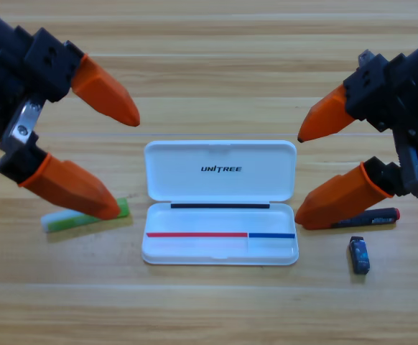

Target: Clean up eraser and pencils

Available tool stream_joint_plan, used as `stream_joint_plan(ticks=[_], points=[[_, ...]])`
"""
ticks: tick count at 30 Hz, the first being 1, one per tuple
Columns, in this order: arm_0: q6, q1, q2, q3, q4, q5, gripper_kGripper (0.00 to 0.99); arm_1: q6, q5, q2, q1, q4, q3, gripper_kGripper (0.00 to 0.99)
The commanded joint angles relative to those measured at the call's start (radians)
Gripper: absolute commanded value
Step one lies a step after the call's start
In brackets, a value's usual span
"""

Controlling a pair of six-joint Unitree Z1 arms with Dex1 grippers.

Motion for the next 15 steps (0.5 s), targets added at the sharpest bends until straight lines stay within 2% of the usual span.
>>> stream_joint_plan(ticks=[1,10,13,15], points=[[0.010,-0.018,0.000,0.027,-0.016,0.006,0.977,0.009,-0.012,0.022,0.031,0.000,0.013,0.986],[0.008,-0.018,-0.003,0.025,-0.026,0.027,0.988,0.036,-0.020,-0.053,0.022,0.000,0.038,0.988],[-0.002,-0.016,-0.019,0.024,-0.024,0.108,0.988,0.082,-0.045,-0.085,-0.024,0.013,0.056,0.989],[-0.010,-0.016,-0.020,0.016,-0.013,0.219,0.988,0.127,-0.064,-0.085,-0.060,0.066,0.048,0.989]])
